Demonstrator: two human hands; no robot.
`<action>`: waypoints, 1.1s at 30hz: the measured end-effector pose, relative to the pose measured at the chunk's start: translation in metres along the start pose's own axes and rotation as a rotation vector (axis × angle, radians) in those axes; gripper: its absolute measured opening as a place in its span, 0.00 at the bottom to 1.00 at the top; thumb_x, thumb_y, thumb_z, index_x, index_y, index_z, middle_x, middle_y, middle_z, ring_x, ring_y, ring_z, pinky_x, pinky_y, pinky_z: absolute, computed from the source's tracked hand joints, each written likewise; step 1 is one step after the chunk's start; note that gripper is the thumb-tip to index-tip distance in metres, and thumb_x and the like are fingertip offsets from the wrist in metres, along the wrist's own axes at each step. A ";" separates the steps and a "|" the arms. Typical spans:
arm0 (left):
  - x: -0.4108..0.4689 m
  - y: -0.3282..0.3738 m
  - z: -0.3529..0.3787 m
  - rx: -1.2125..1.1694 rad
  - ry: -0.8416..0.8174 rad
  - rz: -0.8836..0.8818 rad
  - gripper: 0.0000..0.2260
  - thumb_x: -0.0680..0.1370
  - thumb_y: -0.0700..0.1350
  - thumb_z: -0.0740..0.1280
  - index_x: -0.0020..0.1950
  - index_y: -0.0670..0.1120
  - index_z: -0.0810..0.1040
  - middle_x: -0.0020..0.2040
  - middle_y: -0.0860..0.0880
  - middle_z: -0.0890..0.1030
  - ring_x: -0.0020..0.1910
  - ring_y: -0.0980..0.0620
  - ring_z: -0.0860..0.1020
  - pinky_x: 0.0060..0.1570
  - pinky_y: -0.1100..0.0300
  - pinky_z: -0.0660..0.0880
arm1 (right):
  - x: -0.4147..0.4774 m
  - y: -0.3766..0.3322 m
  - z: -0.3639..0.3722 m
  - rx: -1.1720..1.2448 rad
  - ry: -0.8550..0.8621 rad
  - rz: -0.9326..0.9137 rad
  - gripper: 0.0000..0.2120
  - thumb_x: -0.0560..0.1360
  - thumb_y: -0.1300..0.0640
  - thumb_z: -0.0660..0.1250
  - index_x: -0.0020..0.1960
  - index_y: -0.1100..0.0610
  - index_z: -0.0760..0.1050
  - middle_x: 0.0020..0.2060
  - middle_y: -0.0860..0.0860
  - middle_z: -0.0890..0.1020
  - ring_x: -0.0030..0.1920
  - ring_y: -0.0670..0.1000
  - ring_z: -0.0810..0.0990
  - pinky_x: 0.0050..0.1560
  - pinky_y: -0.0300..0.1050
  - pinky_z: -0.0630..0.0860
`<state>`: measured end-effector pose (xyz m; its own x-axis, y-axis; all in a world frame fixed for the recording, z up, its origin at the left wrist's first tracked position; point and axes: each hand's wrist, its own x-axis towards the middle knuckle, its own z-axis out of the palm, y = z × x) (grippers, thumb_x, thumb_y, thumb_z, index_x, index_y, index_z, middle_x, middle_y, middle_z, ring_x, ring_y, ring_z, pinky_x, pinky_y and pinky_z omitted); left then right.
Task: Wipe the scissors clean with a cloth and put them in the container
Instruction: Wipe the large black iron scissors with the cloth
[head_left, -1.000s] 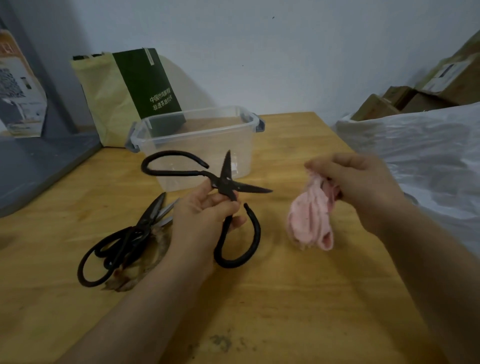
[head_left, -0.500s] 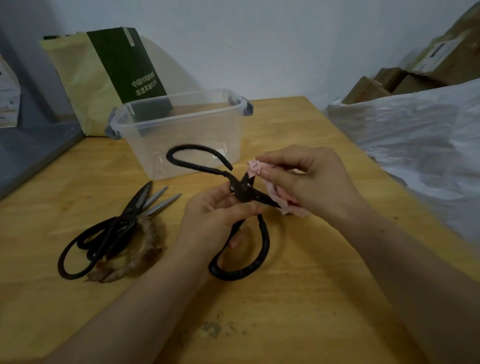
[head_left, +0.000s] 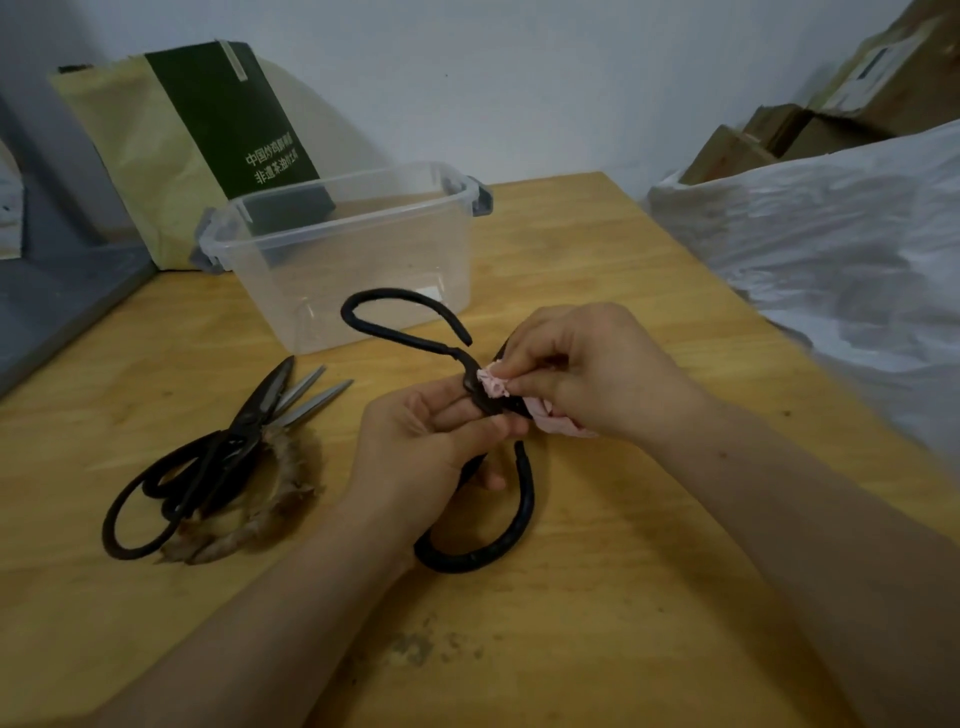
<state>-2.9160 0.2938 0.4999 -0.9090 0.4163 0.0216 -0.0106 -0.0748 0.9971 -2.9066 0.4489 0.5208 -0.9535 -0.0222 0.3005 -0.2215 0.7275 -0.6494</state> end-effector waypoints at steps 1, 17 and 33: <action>0.000 0.000 0.000 0.006 0.003 -0.009 0.12 0.72 0.30 0.68 0.53 0.41 0.81 0.42 0.43 0.85 0.42 0.37 0.80 0.24 0.64 0.73 | 0.000 0.000 -0.002 0.006 -0.030 0.042 0.05 0.70 0.60 0.74 0.42 0.50 0.84 0.42 0.47 0.83 0.45 0.48 0.81 0.52 0.48 0.78; 0.001 -0.003 0.006 0.147 0.064 -0.053 0.11 0.71 0.34 0.71 0.52 0.44 0.81 0.42 0.45 0.85 0.22 0.57 0.69 0.18 0.66 0.63 | 0.001 -0.001 0.004 -0.002 -0.041 0.013 0.04 0.71 0.55 0.73 0.45 0.49 0.84 0.40 0.44 0.82 0.46 0.48 0.81 0.51 0.50 0.78; 0.001 -0.004 0.007 0.146 0.069 -0.014 0.11 0.72 0.33 0.70 0.51 0.45 0.82 0.40 0.45 0.85 0.22 0.58 0.70 0.19 0.68 0.64 | 0.001 -0.007 0.009 -0.069 0.026 0.041 0.06 0.72 0.52 0.72 0.47 0.52 0.84 0.43 0.47 0.82 0.47 0.46 0.79 0.51 0.44 0.76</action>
<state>-2.9141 0.3008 0.4964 -0.9358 0.3525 0.0080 0.0331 0.0652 0.9973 -2.9084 0.4375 0.5191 -0.9556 0.0255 0.2935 -0.1673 0.7731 -0.6118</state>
